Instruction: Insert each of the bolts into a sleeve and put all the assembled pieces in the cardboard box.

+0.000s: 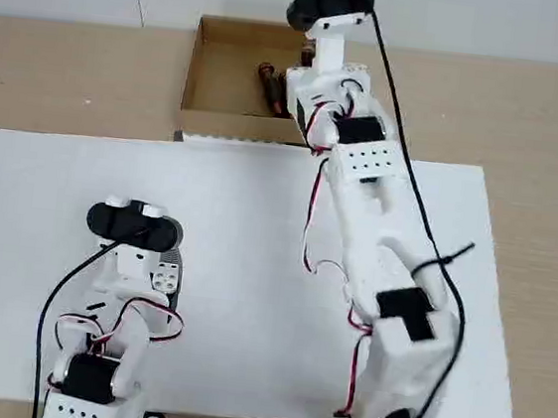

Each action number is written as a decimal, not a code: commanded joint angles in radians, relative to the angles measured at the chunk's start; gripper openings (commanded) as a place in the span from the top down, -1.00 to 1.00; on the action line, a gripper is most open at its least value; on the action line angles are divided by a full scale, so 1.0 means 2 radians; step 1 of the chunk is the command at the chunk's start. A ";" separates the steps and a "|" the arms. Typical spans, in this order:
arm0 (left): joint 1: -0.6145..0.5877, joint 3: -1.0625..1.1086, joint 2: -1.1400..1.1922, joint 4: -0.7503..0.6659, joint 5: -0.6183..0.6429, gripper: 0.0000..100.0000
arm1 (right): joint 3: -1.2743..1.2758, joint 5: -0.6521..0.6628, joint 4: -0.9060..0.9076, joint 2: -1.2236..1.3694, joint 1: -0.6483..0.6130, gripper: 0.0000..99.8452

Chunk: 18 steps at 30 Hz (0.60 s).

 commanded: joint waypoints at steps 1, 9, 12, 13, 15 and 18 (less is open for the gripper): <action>-0.003 -0.003 -0.005 0.002 -0.002 0.99 | -0.049 0.038 -0.064 0.016 -0.015 0.99; -0.003 -0.003 -0.005 0.002 -0.002 0.99 | -0.055 0.107 -0.158 0.082 -0.042 0.99; -0.003 -0.003 -0.005 0.002 -0.002 0.99 | -0.055 0.130 -0.182 0.101 -0.046 0.99; -0.003 -0.003 -0.005 0.002 -0.002 0.99 | -0.055 0.136 -0.186 0.106 -0.047 0.99; -0.003 -0.003 -0.005 0.002 -0.002 0.99 | -0.055 0.148 -0.192 0.117 -0.053 0.99; -0.003 -0.003 -0.005 0.002 -0.002 0.99 | -0.055 0.168 -0.188 0.128 -0.055 0.99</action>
